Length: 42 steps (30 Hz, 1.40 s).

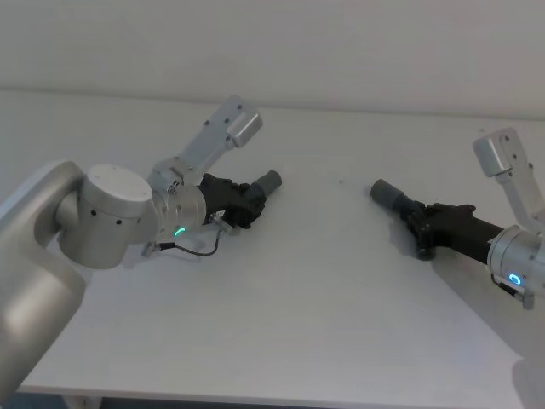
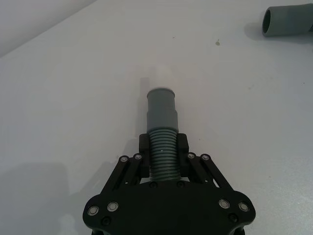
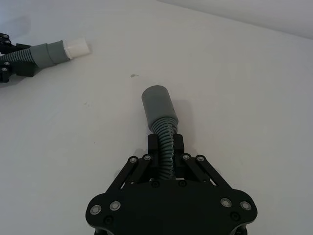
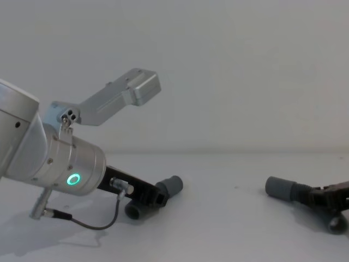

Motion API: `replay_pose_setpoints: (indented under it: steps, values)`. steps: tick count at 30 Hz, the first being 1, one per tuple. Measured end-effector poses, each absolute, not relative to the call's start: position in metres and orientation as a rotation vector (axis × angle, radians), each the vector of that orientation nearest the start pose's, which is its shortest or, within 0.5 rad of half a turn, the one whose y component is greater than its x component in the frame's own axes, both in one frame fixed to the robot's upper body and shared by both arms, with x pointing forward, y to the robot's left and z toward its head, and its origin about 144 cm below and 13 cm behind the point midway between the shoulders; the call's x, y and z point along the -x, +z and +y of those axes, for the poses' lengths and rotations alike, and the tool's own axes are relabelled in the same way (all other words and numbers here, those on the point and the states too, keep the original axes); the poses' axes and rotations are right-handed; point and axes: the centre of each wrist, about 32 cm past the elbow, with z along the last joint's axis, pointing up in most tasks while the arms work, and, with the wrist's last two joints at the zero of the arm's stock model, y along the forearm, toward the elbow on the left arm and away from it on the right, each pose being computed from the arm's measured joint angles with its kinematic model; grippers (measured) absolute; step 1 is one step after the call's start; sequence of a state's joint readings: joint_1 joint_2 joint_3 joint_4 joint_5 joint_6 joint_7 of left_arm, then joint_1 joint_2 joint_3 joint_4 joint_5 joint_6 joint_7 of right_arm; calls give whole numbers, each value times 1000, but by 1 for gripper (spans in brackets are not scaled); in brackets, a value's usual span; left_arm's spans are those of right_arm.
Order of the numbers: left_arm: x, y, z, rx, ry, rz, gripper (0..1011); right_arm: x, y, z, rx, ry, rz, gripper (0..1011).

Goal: Use both hands to pick up one end of the pipe from the table, align the ends, and insert them.

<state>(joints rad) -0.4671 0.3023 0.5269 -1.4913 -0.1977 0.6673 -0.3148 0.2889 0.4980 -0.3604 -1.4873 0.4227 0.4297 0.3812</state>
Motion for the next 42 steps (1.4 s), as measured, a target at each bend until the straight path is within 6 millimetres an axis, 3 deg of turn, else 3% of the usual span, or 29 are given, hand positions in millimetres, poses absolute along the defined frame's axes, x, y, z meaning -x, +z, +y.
replay_pose_setpoints:
  steps: [16,29,42]
  values:
    - [-546,1247,166,-528,916,75,308,-525,1196,-277,311,-914,165,164]
    - [-549,1263,164,-457,989,-48,308,-536,1200,-276,188,-872,49,162]
    - [-550,1278,186,-425,930,-151,308,-548,1204,-294,123,-735,-71,162]
